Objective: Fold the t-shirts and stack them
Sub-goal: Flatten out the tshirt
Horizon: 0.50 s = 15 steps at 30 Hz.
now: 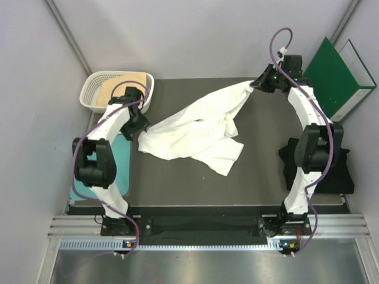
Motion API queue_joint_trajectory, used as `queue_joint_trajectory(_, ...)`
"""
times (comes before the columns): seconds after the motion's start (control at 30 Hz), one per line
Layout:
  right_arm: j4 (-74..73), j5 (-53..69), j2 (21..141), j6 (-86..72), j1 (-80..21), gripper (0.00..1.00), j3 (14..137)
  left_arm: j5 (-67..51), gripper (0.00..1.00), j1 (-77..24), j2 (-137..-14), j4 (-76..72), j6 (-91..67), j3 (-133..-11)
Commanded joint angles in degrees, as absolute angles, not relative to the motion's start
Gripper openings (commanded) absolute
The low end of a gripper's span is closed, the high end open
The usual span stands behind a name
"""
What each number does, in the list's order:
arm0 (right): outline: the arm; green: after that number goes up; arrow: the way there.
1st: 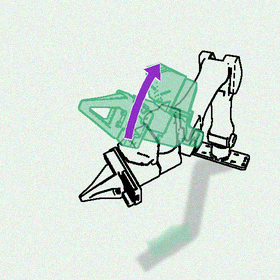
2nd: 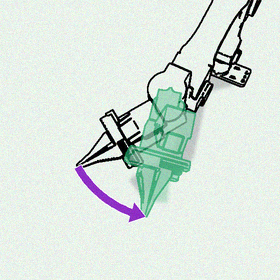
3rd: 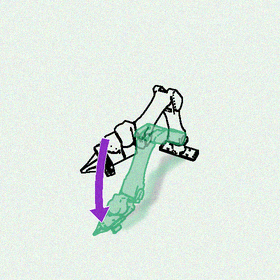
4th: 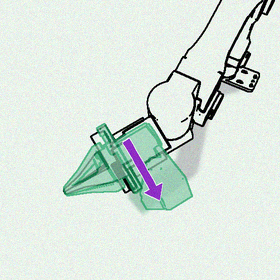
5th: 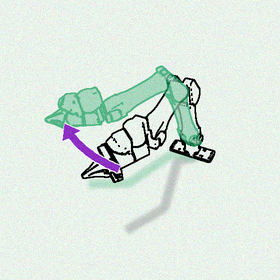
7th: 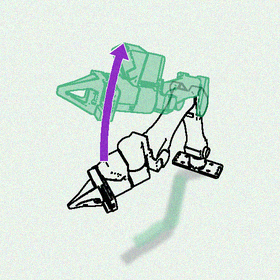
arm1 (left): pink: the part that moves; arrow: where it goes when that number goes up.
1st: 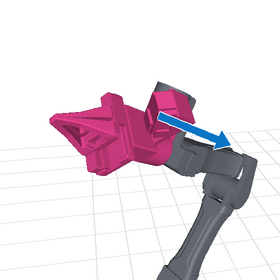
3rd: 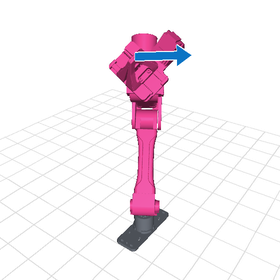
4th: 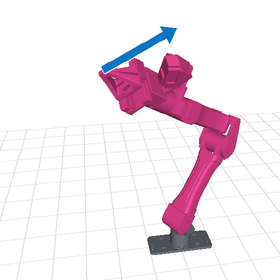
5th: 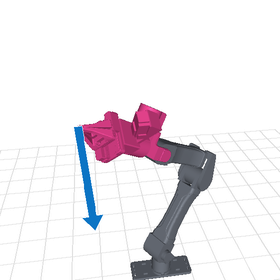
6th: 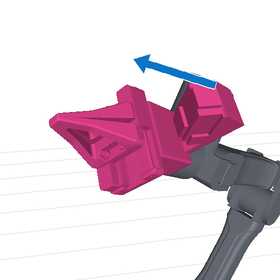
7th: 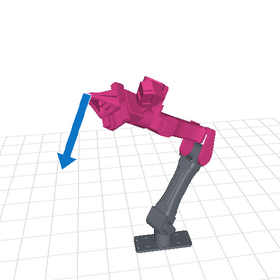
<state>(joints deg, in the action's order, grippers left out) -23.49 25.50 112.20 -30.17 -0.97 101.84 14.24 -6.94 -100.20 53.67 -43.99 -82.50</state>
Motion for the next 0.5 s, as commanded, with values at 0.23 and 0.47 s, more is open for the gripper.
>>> queue_joint_trajectory(0.23,-22.06,25.93,113.19,-27.69,-2.55,0.0,91.58,1.95,0.9,-17.04,-115.03,42.63,-26.38,-107.38)
queue_joint_trajectory(0.47,-21.8,26.46,116.54,-28.3,-2.46,0.0,93.34,-10.28,0.86,-26.01,-122.52,42.45,-21.72,-111.89)
